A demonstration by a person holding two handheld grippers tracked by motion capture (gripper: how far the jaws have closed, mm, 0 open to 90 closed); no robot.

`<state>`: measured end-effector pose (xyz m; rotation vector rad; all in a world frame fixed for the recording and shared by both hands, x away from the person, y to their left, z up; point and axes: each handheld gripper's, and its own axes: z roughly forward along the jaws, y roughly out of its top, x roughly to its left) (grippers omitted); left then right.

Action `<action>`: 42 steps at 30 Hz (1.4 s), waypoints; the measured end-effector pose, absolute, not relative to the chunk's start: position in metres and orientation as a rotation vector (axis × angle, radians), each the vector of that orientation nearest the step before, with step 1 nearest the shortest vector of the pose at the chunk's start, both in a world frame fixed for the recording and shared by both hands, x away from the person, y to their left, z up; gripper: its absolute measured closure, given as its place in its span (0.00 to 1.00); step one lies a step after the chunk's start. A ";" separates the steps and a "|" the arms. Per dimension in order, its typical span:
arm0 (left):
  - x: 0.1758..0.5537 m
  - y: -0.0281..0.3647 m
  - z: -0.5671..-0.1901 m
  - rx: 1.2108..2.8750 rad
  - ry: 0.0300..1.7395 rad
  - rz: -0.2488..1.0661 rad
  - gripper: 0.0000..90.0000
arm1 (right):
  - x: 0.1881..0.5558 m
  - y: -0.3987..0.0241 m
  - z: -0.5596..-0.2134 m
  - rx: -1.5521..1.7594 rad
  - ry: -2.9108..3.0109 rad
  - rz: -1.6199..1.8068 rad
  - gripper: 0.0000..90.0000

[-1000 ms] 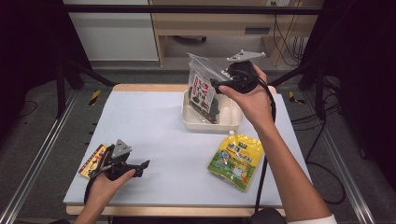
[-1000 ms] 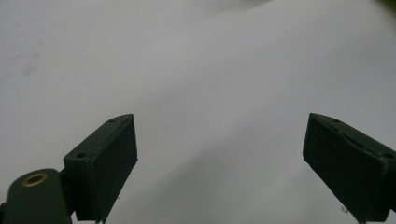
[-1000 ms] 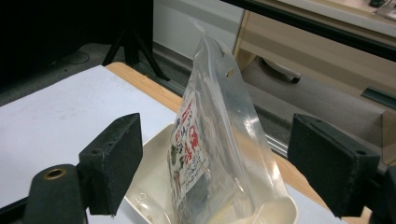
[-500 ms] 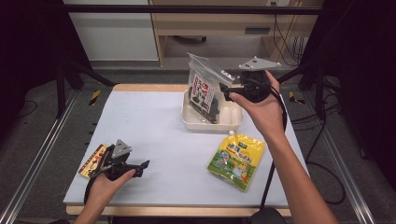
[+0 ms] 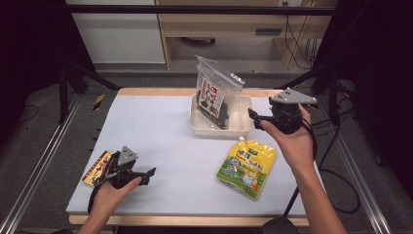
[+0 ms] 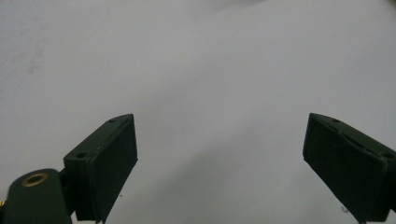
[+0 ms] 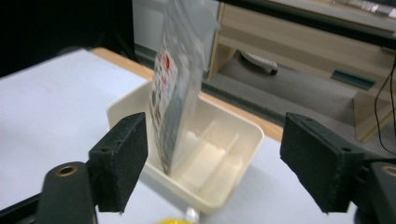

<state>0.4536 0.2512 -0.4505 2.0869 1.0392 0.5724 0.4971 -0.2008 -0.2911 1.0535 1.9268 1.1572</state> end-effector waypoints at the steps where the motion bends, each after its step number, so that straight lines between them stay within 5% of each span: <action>1: 0.454 0.251 -0.451 2.086 1.040 0.571 0.11 | 0.495 -0.204 -0.294 1.057 1.929 1.153 0.29; 27: 0.455 0.252 -0.449 2.072 1.033 0.574 0.11 | 0.481 -0.262 -0.397 1.351 1.845 1.092 0.54; 42: 0.454 0.252 -0.448 2.075 1.029 0.587 0.11 | 0.482 -0.277 -0.443 1.490 1.837 0.990 0.49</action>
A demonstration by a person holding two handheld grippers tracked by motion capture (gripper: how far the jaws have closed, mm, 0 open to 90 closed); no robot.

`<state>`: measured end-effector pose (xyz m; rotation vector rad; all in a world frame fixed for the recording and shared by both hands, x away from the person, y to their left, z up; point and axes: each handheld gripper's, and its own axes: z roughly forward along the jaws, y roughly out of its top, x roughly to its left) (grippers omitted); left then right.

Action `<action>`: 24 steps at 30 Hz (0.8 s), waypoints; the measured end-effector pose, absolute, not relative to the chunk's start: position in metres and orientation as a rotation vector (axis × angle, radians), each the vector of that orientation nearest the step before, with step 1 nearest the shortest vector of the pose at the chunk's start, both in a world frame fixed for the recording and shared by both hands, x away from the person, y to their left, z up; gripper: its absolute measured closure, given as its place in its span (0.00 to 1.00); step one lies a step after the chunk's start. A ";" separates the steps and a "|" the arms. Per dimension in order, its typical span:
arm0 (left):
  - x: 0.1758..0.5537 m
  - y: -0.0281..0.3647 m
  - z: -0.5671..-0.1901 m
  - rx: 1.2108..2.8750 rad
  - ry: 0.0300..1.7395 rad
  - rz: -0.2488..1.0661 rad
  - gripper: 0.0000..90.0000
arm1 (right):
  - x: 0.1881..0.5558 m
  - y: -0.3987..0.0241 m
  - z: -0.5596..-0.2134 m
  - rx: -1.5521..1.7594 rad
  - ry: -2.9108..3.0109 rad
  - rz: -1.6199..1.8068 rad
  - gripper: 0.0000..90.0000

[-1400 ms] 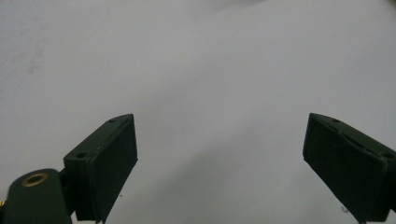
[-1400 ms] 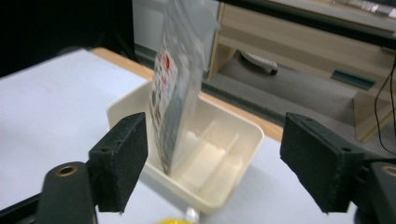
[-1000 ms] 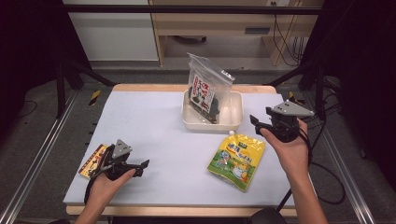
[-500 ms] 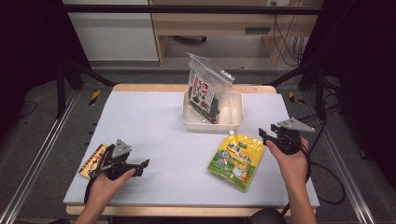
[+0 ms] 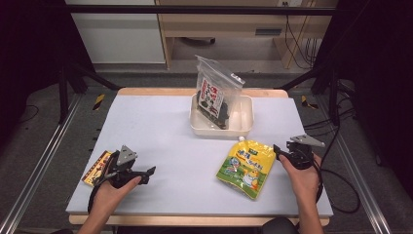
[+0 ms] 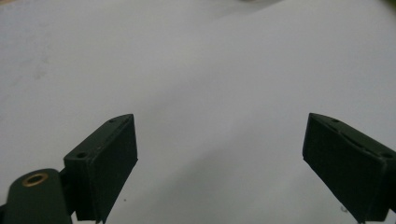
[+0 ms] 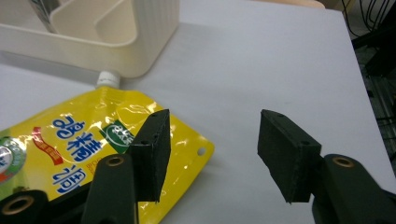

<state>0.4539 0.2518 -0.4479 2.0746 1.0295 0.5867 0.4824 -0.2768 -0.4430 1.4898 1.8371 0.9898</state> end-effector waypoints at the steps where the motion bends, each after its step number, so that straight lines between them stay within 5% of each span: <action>1: 0.454 0.252 -0.447 2.075 1.026 0.590 0.11 | 0.482 -0.277 -0.443 1.490 1.837 0.990 0.49; 24: 0.453 0.245 -0.446 2.084 0.998 0.582 0.11 | 0.496 -0.281 -0.468 1.571 1.947 1.024 0.33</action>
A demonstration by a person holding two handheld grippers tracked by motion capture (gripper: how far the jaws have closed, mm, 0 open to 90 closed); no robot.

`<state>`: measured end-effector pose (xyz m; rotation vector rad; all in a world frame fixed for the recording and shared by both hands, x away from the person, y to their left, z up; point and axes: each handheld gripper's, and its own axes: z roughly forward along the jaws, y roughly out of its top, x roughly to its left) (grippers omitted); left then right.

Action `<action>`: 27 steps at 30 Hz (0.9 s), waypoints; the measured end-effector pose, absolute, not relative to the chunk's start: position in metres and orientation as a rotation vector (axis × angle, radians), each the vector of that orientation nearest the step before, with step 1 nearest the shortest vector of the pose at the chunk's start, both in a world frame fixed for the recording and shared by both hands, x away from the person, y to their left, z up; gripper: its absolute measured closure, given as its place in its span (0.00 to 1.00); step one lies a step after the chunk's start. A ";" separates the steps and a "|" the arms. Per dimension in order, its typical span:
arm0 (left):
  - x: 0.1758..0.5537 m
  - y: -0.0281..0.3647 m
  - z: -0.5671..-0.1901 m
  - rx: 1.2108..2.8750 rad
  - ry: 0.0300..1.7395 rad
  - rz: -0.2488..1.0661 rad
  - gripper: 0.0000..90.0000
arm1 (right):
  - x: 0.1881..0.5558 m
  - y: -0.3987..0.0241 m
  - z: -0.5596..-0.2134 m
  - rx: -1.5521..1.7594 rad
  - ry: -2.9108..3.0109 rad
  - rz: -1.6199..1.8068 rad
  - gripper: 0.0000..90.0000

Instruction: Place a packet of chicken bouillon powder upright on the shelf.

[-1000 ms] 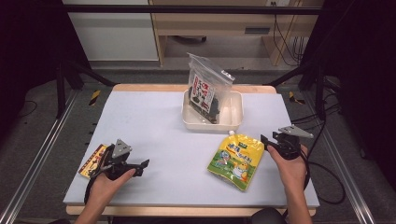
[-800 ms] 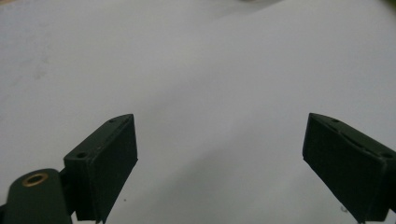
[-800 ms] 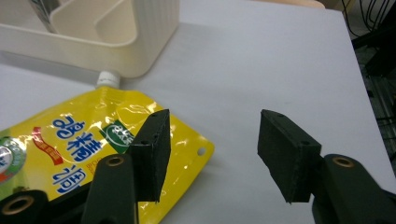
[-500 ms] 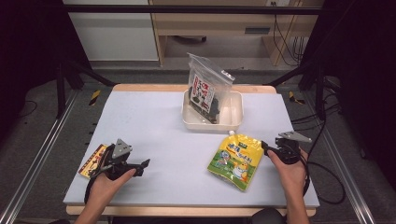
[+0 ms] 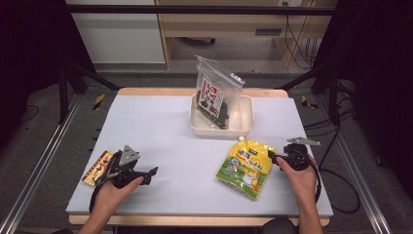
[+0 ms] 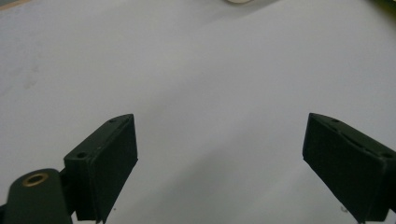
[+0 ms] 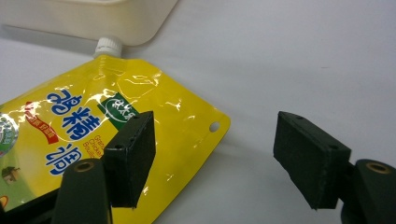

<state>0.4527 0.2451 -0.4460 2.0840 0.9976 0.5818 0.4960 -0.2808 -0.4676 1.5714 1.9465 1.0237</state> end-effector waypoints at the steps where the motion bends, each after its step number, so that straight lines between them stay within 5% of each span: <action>1: 0.453 0.245 -0.446 2.084 0.996 0.582 0.11 | 0.497 -0.281 -0.469 1.577 1.951 1.031 0.33; 27: 0.454 0.246 -0.445 2.072 1.000 0.577 0.11 | 0.503 -0.265 -0.474 1.559 2.063 1.097 0.43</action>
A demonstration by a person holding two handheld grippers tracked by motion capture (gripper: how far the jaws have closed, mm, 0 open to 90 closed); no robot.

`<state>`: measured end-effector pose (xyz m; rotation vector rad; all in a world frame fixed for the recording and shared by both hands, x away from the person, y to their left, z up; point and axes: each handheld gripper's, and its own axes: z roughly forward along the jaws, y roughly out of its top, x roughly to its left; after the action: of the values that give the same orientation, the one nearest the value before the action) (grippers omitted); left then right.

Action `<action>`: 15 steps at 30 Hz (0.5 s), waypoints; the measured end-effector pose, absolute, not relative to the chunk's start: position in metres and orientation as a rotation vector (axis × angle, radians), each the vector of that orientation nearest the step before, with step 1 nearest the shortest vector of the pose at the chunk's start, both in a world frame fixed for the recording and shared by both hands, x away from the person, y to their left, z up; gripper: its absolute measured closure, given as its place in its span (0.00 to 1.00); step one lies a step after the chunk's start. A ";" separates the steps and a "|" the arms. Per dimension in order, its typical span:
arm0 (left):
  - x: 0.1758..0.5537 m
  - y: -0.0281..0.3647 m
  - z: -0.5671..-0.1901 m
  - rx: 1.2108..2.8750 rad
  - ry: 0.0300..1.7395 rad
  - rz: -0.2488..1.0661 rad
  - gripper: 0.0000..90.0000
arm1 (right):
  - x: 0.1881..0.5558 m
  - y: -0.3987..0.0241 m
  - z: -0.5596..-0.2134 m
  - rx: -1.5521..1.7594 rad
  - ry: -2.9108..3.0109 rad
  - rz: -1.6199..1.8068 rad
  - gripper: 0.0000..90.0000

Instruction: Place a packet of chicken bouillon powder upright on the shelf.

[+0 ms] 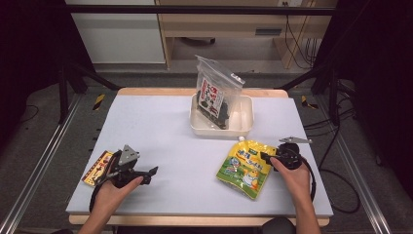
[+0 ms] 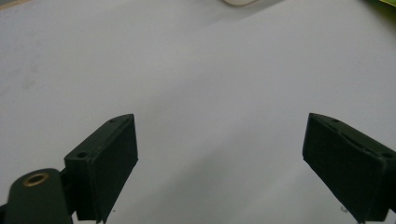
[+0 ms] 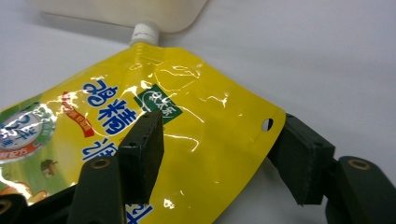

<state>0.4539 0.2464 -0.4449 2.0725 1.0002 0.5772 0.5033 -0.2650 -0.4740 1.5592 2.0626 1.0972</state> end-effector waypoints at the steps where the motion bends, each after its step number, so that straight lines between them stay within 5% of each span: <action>1: 0.454 0.247 -0.445 2.072 1.000 0.577 0.11 | 0.502 -0.265 -0.473 1.544 2.061 1.106 0.44; 15: 0.455 0.247 -0.444 2.071 1.002 0.577 0.11 | 0.506 -0.255 -0.472 1.533 2.086 1.114 0.67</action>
<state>0.4547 0.2469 -0.4442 2.0707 1.0024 0.5770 0.5060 -0.2552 -0.4724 1.5331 2.0864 1.1137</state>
